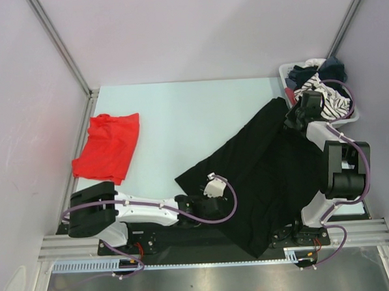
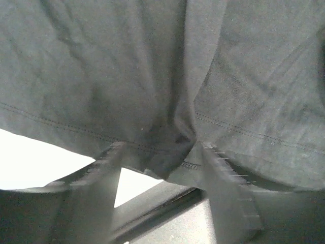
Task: Fold and stack the tank tops
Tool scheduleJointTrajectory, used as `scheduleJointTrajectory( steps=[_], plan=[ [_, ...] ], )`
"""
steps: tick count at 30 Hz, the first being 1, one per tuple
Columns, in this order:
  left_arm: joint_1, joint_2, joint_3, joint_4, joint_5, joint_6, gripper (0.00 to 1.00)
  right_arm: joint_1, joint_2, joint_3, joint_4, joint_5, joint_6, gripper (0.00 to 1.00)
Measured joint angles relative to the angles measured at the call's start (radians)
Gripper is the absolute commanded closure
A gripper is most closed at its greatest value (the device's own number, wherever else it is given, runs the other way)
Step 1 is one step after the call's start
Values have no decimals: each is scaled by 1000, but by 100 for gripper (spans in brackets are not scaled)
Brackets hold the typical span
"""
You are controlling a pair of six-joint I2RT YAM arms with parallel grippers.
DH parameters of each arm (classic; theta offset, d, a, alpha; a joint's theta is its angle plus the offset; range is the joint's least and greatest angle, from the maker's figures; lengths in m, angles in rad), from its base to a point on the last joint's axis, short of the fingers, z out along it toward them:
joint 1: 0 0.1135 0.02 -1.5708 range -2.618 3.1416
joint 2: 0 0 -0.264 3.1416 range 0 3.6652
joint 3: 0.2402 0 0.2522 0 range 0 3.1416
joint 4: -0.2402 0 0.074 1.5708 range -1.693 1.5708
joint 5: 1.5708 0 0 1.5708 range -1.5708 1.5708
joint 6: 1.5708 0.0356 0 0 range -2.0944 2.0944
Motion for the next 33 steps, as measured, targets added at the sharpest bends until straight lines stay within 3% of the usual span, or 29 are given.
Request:
scheduleJointTrajectory(
  steps=[2, 7, 16, 25, 33],
  plan=[
    [0, -10, 0, -11, -2, -1, 16, 0, -3, -3, 3, 3, 0, 100],
    [0, -96, 0, -49, -4, 0, 1, 0, -4, -3, 3, 6, 0, 100],
    [19, -288, -18, -80, 10, 0, 0, 1, -4, -3, 3, 9, 0, 100],
    [358, -357, -130, -61, 143, 30, 3, 2, -4, -3, 2, 10, 0, 100],
    [602, -273, -147, -8, 217, 83, 6, 7, -4, -3, 2, 22, -1, 100]
  ],
)
